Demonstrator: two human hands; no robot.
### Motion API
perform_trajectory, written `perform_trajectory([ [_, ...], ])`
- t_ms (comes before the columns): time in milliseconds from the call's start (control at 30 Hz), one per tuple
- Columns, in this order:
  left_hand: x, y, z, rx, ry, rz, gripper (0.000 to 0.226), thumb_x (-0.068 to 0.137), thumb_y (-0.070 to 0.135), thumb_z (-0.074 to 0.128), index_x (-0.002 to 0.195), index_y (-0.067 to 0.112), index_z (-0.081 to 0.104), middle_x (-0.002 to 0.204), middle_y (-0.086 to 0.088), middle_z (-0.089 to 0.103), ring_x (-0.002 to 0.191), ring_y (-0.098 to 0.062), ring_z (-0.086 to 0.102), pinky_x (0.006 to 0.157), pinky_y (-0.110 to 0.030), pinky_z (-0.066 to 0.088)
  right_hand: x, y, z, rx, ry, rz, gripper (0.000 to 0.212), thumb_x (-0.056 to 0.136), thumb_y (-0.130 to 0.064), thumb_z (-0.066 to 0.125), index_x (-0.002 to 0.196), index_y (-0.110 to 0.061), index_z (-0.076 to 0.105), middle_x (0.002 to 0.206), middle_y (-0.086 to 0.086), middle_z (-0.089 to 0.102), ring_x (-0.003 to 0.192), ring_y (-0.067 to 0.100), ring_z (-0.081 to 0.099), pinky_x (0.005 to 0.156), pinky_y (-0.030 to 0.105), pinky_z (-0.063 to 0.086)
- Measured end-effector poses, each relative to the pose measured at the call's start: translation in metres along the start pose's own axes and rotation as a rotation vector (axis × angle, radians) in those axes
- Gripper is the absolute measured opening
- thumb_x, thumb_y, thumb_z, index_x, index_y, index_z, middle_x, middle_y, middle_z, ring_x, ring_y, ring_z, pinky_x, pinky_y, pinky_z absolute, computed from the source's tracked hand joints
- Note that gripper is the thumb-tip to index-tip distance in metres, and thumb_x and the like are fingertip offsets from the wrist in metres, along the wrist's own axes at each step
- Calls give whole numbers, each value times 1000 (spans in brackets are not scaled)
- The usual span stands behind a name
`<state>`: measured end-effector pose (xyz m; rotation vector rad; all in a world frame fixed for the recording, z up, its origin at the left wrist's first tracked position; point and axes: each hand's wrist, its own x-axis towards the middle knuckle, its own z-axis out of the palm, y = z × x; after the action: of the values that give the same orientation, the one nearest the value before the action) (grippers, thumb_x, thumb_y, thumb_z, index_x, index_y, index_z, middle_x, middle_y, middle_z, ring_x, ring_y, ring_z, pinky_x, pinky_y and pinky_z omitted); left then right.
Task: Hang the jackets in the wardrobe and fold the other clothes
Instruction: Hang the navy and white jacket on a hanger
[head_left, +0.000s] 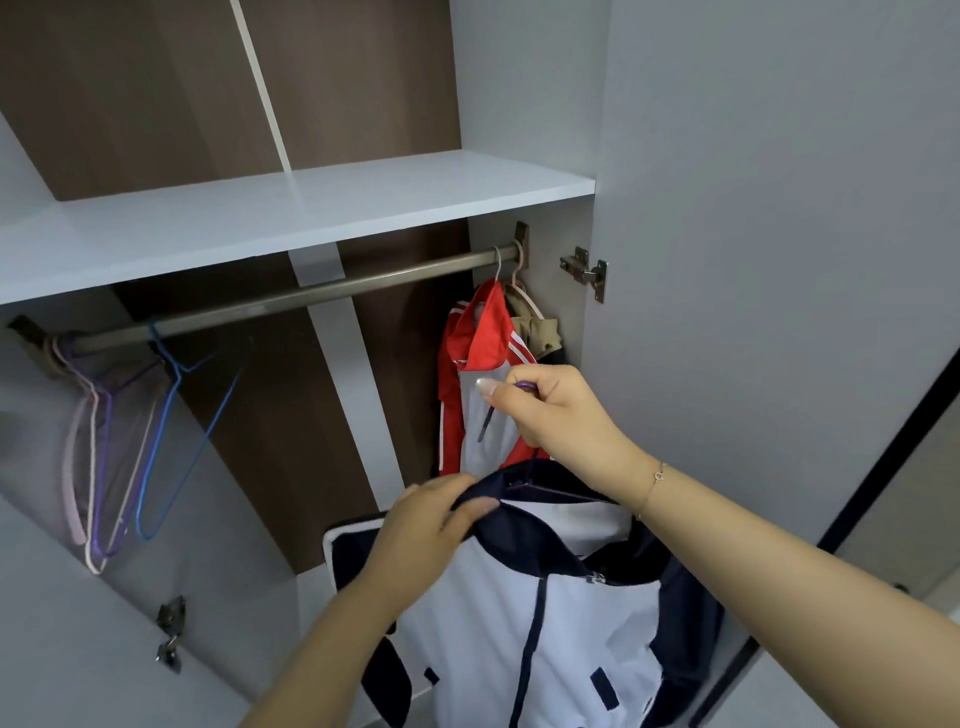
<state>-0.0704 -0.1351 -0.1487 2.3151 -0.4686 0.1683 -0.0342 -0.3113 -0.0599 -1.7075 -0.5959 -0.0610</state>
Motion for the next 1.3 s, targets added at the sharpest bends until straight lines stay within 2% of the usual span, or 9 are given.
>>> perform_trajectory([
  [100, 15, -14, -17, -110, 135, -33, 31, 96, 39, 53, 77, 16, 58, 66, 5, 58, 63, -12, 54, 64, -37, 41, 11, -5, -23, -99, -114, 50, 37, 100, -43, 43, 94, -13, 64, 76, 0, 61, 71, 11, 61, 74, 18, 46],
  [233, 28, -32, -52, -351, 277, -199, 26, 97, 24, 57, 88, 3, 67, 86, -22, 68, 81, -30, 64, 77, -41, 49, 2, 19, -69, -472, -79, 71, 54, 93, -61, 36, 117, -22, 66, 112, -10, 65, 105, 0, 59, 99, 22, 42],
  [400, 29, -40, -92, -609, 311, -258, 23, 98, 23, 54, 86, 15, 72, 82, -3, 73, 76, -15, 68, 66, -20, 51, -29, 66, -68, -665, -133, 152, 32, 91, -62, 43, 97, -34, 60, 83, -16, 65, 75, 5, 59, 70, 34, 47],
  [567, 37, -47, -92, -551, 183, -246, 30, 98, 23, 54, 86, -2, 66, 83, -10, 68, 78, -19, 62, 76, -32, 45, -10, 59, -10, -864, -238, -50, 29, 90, -68, 40, 92, -40, 48, 73, -17, 57, 68, 1, 54, 59, 16, 40],
  [700, 45, -67, -82, -594, 245, -275, 38, 98, 26, 55, 91, -11, 60, 83, -18, 61, 80, -23, 55, 79, -36, 39, 0, 64, 26, -730, -44, 18, 33, 100, -47, 40, 79, -22, 47, 64, -6, 54, 58, 11, 50, 58, 31, 40],
  [833, 49, -100, -87, -197, 374, -435, 35, 102, 35, 45, 86, 16, 69, 90, -3, 70, 81, -6, 57, 89, -19, 35, 5, 75, 44, -608, 113, 133, 32, 101, -35, 46, 70, -28, 46, 59, -12, 52, 55, 4, 51, 53, 20, 35],
  [933, 53, -118, -96, 3, 307, -538, 29, 104, 38, 37, 110, 29, 64, 118, 8, 62, 112, -15, 53, 104, -35, 30, 12, 93, 54, -516, 211, 256, 41, 100, -34, 49, 63, -17, 46, 52, -9, 47, 50, 7, 44, 51, 22, 33],
  [1167, 91, -122, -72, -680, 211, -416, 29, 103, 19, 46, 130, 20, 56, 127, 7, 57, 112, 0, 52, 89, -9, 37, 83, 134, 42, -335, 398, 360, 45, 100, -27, 53, 57, -17, 42, 47, -12, 44, 51, 8, 40, 54, 28, 33],
  [1300, 133, -135, -60, -745, 219, -453, 25, 101, 19, 50, 122, 27, 59, 128, 9, 58, 119, -4, 52, 106, -28, 39, 146, 166, 26, -193, 489, 375, 44, 100, -28, 52, 68, 2, 52, 59, -1, 49, 59, 14, 44, 61, 33, 37],
])
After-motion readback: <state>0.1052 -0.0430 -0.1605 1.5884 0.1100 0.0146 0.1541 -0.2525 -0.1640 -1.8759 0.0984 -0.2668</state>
